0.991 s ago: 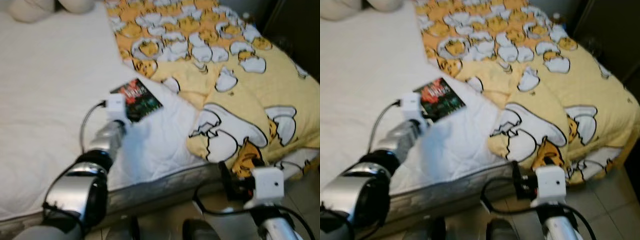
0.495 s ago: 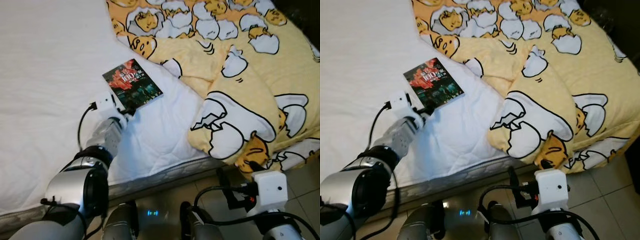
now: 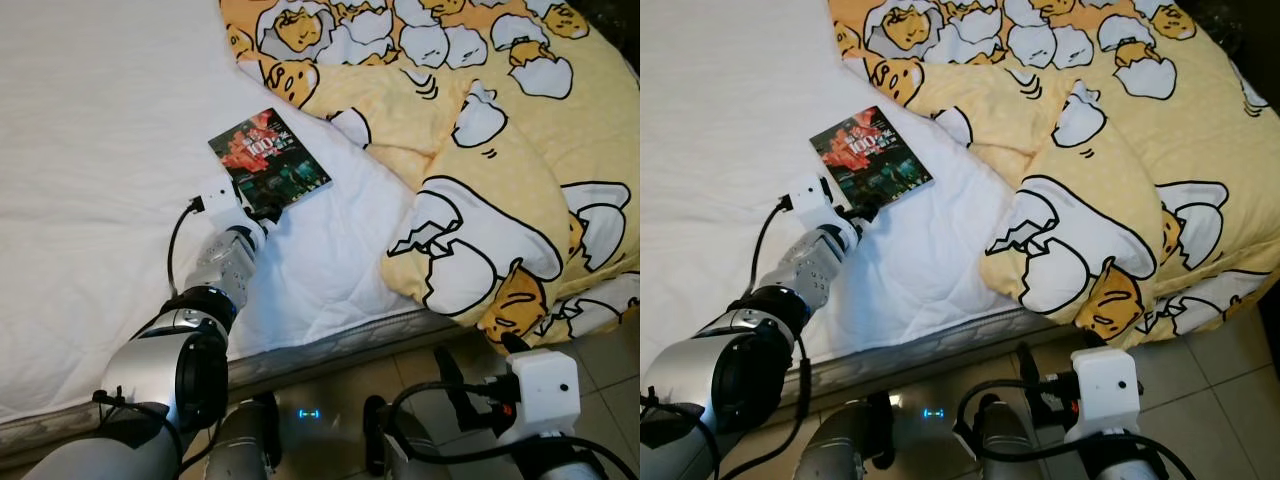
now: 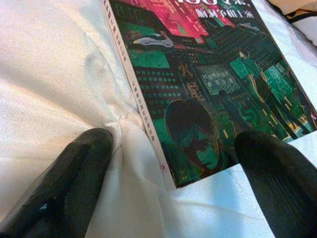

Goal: Clean up the room

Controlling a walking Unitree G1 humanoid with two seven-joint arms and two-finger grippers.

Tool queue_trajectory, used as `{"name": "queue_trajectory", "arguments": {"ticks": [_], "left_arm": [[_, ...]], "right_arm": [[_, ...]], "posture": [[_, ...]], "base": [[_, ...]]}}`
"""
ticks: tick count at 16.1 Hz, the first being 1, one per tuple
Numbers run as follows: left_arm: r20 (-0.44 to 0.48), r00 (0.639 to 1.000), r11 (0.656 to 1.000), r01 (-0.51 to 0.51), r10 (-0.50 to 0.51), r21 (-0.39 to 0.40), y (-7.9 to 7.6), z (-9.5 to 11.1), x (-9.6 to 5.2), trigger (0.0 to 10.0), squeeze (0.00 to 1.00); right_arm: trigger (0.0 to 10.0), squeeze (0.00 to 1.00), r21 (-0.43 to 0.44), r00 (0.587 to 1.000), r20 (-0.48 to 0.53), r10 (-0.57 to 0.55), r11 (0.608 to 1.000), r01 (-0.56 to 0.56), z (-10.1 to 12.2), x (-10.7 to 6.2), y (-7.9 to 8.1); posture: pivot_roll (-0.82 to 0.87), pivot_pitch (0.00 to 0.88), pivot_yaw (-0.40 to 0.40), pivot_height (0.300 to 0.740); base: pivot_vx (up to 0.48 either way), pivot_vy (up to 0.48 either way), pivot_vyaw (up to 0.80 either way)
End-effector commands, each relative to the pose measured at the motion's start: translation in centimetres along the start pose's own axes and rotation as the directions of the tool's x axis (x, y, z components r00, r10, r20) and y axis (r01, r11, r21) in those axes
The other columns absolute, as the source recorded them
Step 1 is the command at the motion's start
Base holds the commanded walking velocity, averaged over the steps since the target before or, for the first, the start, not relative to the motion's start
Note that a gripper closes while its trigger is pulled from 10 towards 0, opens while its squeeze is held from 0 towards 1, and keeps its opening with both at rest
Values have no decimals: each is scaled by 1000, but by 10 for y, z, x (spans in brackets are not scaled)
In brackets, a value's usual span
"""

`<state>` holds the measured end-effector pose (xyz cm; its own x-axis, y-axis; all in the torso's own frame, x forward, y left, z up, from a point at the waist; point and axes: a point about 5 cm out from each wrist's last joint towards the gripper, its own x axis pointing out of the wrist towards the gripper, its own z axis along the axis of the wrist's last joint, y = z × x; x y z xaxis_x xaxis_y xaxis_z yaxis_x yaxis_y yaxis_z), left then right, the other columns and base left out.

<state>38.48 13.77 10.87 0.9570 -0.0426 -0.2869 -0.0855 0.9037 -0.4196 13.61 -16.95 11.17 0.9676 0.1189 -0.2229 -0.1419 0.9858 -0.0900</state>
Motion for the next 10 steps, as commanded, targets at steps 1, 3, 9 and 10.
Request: {"name": "queue_trajectory", "arguments": {"ticks": [1, 3, 9, 10], "left_arm": [[-33, 999, 1000, 22, -22, -2, -8, -8, 0, 10000, 0], [63, 998, 989, -12, 2, 150, -9, 13, 2, 10000, 0], [125, 992, 962, -49, 15, 269, -10, 17, 1, 10000, 0], [101, 995, 972, -37, 13, 231, -10, 11, 1, 10000, 0]], "right_arm": [[10000, 0, -5, 1000, -16, -7, 1000, 7, 0, -4, 0], [10000, 0, -5, 1000, -17, -12, 1000, 12, 0, -4, 0], [10000, 0, -4, 1000, -19, -5, 1000, 5, -2, -1, 2], [10000, 0, -5, 1000, -19, -4, 1000, 4, -2, -1, 2]], "posture": [[-300, 317, 5, 711], [-299, 315, 8, 711], [-283, 311, 3, 711], [-285, 310, 1, 711]], "base": [[0, 0, 0], [0, 0, 0], [0, 0, 0], [0, 0, 0]]}}
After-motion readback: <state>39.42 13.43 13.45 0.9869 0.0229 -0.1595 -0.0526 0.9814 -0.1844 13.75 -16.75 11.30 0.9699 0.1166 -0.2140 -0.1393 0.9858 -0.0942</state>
